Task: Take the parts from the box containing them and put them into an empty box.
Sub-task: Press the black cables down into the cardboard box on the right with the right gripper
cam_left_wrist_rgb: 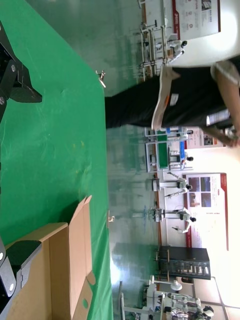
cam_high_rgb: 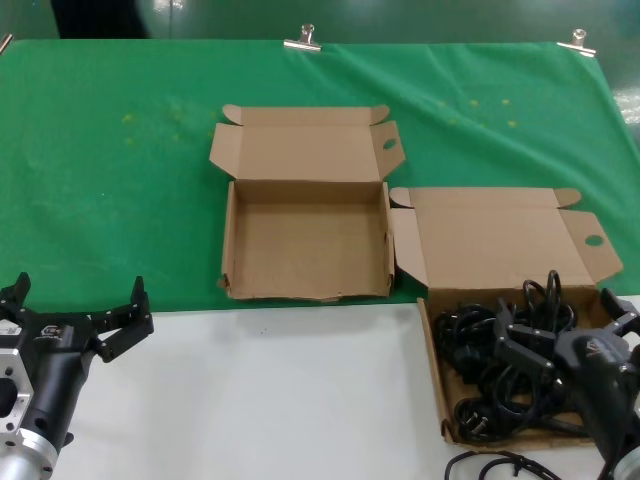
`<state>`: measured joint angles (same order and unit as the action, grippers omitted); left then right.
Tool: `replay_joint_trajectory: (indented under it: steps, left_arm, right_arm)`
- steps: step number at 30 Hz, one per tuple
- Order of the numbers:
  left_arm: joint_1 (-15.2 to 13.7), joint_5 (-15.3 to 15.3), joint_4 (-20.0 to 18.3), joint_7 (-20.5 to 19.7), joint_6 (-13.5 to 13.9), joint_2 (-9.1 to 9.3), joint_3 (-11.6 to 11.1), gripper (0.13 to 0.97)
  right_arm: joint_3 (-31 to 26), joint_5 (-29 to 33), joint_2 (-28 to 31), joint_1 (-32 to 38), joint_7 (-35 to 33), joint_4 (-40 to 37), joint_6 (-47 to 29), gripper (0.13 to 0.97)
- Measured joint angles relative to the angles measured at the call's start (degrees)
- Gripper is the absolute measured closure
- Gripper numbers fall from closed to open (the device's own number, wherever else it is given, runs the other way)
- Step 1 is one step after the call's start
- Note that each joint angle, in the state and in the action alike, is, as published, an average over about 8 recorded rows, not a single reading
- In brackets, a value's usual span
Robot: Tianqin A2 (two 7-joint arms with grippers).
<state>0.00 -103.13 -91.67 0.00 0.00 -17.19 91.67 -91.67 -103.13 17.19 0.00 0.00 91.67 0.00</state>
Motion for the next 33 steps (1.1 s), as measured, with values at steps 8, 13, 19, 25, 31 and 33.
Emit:
replay_joint_trajectory:
  steps: [8, 13, 19, 25, 31, 33]
  left_arm:
    - [0.0, 0.0, 0.0, 0.0, 0.0, 0.0, 0.0, 0.132]
    - [0.0, 0.0, 0.0, 0.0, 0.0, 0.0, 0.0, 0.132]
    - [0.0, 0.0, 0.0, 0.0, 0.0, 0.0, 0.0, 0.132]
    - [0.0, 0.0, 0.0, 0.0, 0.0, 0.0, 0.0, 0.132]
    - [0.0, 0.0, 0.0, 0.0, 0.0, 0.0, 0.0, 0.14]
    - [0.0, 0.0, 0.0, 0.0, 0.0, 0.0, 0.0, 0.145]
  right_arm:
    - [0.0, 0.0, 0.0, 0.0, 0.0, 0.0, 0.0, 0.129]
    - [0.0, 0.0, 0.0, 0.0, 0.0, 0.0, 0.0, 0.129]
    - [0.0, 0.0, 0.0, 0.0, 0.0, 0.0, 0.0, 0.129]
    - [0.0, 0.0, 0.0, 0.0, 0.0, 0.0, 0.0, 0.129]
    - [0.0, 0.0, 0.0, 0.0, 0.0, 0.0, 0.0, 0.129]
    - [0.0, 0.0, 0.0, 0.0, 0.0, 0.0, 0.0, 0.129]
